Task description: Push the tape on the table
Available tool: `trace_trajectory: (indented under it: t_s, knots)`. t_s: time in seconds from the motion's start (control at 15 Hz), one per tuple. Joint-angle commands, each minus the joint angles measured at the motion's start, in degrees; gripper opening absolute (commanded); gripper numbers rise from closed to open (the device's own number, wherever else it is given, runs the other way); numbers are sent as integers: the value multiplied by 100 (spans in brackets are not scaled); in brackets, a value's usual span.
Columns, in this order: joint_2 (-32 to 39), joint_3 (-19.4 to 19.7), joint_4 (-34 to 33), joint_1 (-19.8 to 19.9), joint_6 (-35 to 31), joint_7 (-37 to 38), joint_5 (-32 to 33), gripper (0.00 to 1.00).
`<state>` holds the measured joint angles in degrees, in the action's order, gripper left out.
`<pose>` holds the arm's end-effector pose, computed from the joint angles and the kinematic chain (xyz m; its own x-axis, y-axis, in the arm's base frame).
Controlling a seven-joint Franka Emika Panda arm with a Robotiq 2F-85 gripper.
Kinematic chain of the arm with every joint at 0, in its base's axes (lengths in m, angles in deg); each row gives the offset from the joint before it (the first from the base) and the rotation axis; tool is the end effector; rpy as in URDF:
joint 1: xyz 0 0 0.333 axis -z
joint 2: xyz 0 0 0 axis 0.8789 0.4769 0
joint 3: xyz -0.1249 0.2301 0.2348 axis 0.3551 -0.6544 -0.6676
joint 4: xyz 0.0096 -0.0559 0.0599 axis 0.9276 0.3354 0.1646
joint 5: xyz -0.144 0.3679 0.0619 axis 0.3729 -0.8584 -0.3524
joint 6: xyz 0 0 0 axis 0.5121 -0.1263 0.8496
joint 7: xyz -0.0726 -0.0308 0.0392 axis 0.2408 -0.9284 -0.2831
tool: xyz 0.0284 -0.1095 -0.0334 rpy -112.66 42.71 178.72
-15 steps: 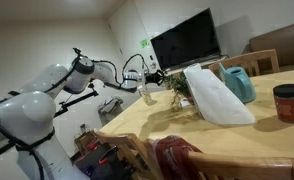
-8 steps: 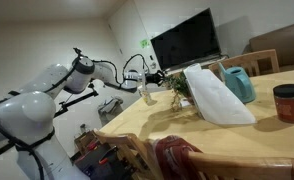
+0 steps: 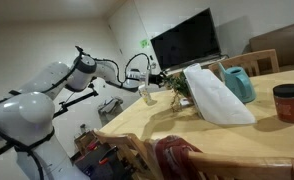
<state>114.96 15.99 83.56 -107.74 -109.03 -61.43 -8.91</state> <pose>0.7344 0.3436 0.1774 0.7346 0.6467 -0.2054 0.4184 -0.1934 0.8874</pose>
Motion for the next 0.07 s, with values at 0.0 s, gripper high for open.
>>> trace_trajectory:
  t_s: [0.0]
  knots:
    - [9, 0, 0, -13, 0, 2, 0, 23]
